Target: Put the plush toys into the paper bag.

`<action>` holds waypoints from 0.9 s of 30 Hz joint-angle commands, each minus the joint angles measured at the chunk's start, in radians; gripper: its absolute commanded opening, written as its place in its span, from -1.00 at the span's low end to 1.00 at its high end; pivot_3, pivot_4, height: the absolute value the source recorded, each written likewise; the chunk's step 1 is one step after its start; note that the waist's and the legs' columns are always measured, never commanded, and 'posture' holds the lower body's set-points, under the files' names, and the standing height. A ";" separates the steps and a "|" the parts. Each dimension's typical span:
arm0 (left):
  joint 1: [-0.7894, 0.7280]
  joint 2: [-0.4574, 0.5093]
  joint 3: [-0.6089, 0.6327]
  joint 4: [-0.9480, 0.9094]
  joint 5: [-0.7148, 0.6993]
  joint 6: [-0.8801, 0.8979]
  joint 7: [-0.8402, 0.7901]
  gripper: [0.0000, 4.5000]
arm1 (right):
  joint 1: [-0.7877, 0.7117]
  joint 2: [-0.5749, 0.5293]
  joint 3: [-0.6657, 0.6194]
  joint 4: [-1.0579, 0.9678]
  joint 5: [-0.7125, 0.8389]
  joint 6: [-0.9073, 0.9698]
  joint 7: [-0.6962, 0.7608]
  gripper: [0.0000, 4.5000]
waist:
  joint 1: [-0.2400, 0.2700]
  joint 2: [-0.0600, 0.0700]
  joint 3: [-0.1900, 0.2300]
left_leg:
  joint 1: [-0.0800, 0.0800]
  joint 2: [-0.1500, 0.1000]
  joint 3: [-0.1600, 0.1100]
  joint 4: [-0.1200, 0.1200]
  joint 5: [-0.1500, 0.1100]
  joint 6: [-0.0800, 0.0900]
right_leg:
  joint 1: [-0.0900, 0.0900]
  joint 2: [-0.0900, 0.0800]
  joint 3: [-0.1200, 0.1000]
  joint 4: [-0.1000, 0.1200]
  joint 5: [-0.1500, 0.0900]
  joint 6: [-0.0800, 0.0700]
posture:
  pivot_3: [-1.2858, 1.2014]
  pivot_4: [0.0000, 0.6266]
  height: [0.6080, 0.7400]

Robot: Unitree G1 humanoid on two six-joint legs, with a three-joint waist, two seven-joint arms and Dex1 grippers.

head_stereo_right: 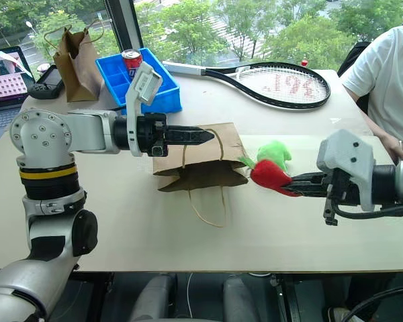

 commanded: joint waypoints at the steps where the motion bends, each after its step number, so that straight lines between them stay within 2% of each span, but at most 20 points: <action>1: -0.047 -0.002 0.017 0.011 -0.009 -0.022 0.001 -1.00 | -0.038 0.010 -0.022 -0.072 0.147 0.078 -0.057 -0.98 | 0.001 0.000 0.000 | 0.000 0.000 0.000 0.000 0.000 0.000 | 0.000 0.000 0.000 0.000 0.000 0.000 | 0.03 -0.52 1.00; 4: -0.062 0.003 0.024 0.022 -0.012 -0.022 0.003 -1.00 | -0.083 0.042 0.052 -0.078 0.161 0.093 -0.149 -0.98 | 0.000 0.000 0.000 | 0.000 0.000 0.000 0.000 0.000 0.000 | 0.000 0.000 0.000 -0.001 0.000 0.000 | 0.03 -0.52 1.00; 9: -0.065 0.004 0.029 0.019 -0.021 -0.021 -0.002 -1.00 | -0.177 0.130 0.267 -0.045 0.075 0.086 -0.271 -0.98 | -0.002 0.000 0.000 | -0.001 0.000 0.000 0.000 0.000 0.000 | -0.001 0.000 0.000 0.000 0.000 0.000 | 0.03 -0.52 1.00; 15: -0.053 -0.005 0.029 0.004 -0.027 -0.019 0.001 -1.00 | -0.352 0.255 0.542 0.075 -0.078 0.102 -0.352 -0.98 | -0.003 0.000 0.000 | -0.002 0.000 0.000 0.000 0.000 0.000 | -0.004 0.000 0.001 0.000 0.000 0.000 | 0.03 -0.52 1.00; 20: -0.050 -0.023 0.039 0.002 -0.036 -0.007 0.015 -1.00 | -0.483 0.357 0.691 0.198 -0.174 0.176 -0.402 -0.98 | -0.001 0.000 0.000 | -0.003 0.000 0.000 0.000 0.000 0.000 | -0.004 0.000 0.000 0.000 0.000 0.000 | 0.03 -0.52 1.00; 24: -0.054 -0.038 0.049 0.005 -0.045 -0.002 0.033 -1.00 | -0.526 0.425 0.824 0.271 -0.261 0.215 -0.431 -0.98 | 0.000 0.000 0.000 | -0.003 0.000 0.000 0.000 0.000 0.000 | -0.004 0.000 0.000 0.001 0.000 0.000 | 0.03 -0.52 1.00; 27: -0.053 -0.050 0.062 0.002 -0.055 0.006 0.052 -1.00 | -0.558 0.502 0.844 0.326 -0.319 0.224 -0.491 -0.98 | -0.001 0.000 0.000 | -0.003 0.000 0.000 0.000 0.000 0.000 | -0.005 0.000 0.000 0.001 0.000 0.000 | 0.03 -0.52 1.00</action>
